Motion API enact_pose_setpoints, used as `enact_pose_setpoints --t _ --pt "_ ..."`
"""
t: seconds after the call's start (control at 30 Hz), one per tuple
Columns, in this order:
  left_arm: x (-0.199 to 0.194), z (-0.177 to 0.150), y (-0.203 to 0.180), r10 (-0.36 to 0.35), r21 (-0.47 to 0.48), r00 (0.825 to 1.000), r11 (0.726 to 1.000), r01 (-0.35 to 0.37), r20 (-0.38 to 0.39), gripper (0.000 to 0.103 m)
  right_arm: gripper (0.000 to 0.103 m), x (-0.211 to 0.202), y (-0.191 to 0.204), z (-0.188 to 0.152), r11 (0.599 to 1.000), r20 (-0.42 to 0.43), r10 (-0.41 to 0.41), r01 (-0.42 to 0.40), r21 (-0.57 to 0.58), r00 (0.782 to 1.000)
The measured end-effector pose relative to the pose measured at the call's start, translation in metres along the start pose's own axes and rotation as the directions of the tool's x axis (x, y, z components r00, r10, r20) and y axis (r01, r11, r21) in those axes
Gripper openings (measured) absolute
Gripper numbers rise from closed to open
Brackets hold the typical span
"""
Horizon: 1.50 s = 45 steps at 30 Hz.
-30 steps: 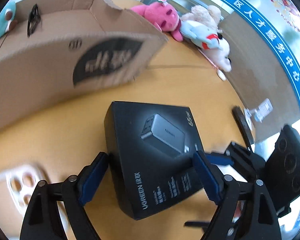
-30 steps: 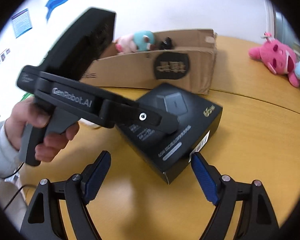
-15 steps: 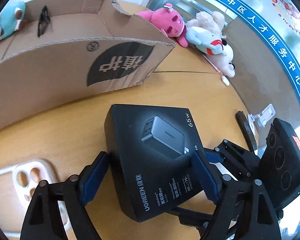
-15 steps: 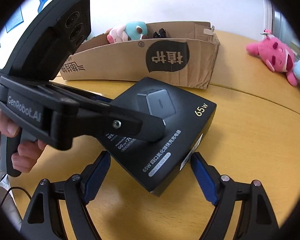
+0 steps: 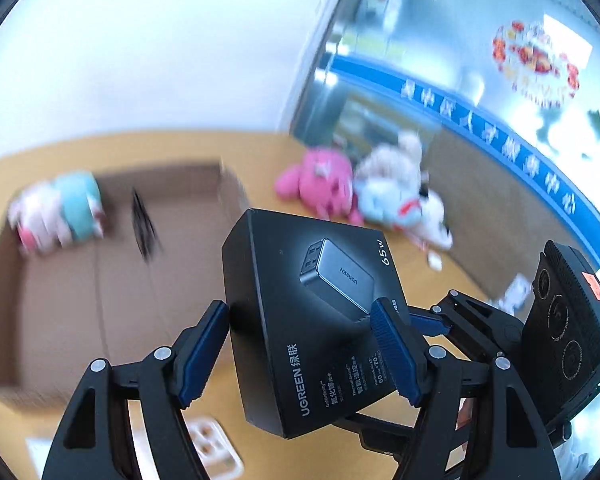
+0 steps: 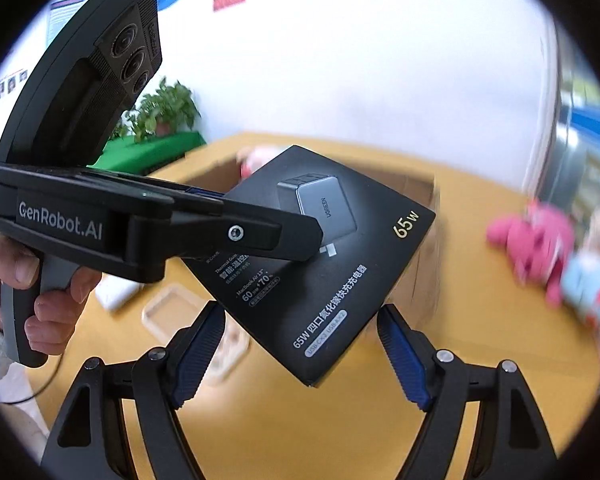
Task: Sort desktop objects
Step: 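Lift the charger box with both grippers, lower it into the cardboard box, release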
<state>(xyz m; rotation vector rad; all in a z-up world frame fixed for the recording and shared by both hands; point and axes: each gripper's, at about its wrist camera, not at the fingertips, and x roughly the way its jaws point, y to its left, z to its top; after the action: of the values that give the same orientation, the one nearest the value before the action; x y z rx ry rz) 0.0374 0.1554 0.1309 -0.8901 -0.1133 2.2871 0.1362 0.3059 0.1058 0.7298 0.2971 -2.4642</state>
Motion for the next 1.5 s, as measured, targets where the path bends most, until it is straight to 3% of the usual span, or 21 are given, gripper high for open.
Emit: enact_pose_setpoints --t 0.2,0.33,0.6,0.77,0.93,1.1,1.23,1.5 --pt "-0.032 0.085 0.01 0.031 0.02 0.991 0.999 -0.034 0.127 0.071 0.079 0.0 -0.014 0.087 0.997 0.098 0.032 -0.025 -0.075 0.995" --pt "-0.038 0.129 0.023 0.051 0.019 0.985 0.998 -0.055 0.162 0.071 0.079 0.01 -0.028 0.136 0.993 0.119 0.043 -0.029 -0.117 0.992" --pt "-0.002 0.188 0.06 0.071 -0.001 0.986 0.997 -0.071 0.149 0.071 0.079 0.053 -0.065 0.18 0.987 0.063 0.105 -0.096 -0.125 0.992" --pt "0.05 0.202 0.09 0.082 -0.032 0.993 0.996 -0.079 0.09 0.071 0.079 0.105 -0.086 0.179 0.988 -0.019 0.1 -0.102 -0.116 0.995" --pt "0.122 0.196 0.129 0.096 -0.099 0.995 0.99 -0.099 -0.027 0.071 0.079 0.178 -0.11 0.162 0.986 -0.145 0.137 -0.15 -0.078 0.98" --pt "0.194 0.176 0.176 0.093 -0.186 0.981 0.975 -0.124 -0.169 0.071 0.079 0.249 -0.132 0.131 0.978 -0.273 0.198 -0.209 -0.012 0.941" --pt "0.242 0.156 0.201 0.07 -0.241 0.962 0.961 -0.137 -0.265 0.071 0.079 0.295 -0.148 0.102 0.969 -0.368 0.244 -0.239 0.06 0.897" --pt "0.296 0.138 0.202 0.041 -0.259 0.921 0.954 -0.151 -0.387 0.071 0.079 0.33 -0.168 0.078 0.97 -0.483 0.243 -0.214 0.115 0.841"
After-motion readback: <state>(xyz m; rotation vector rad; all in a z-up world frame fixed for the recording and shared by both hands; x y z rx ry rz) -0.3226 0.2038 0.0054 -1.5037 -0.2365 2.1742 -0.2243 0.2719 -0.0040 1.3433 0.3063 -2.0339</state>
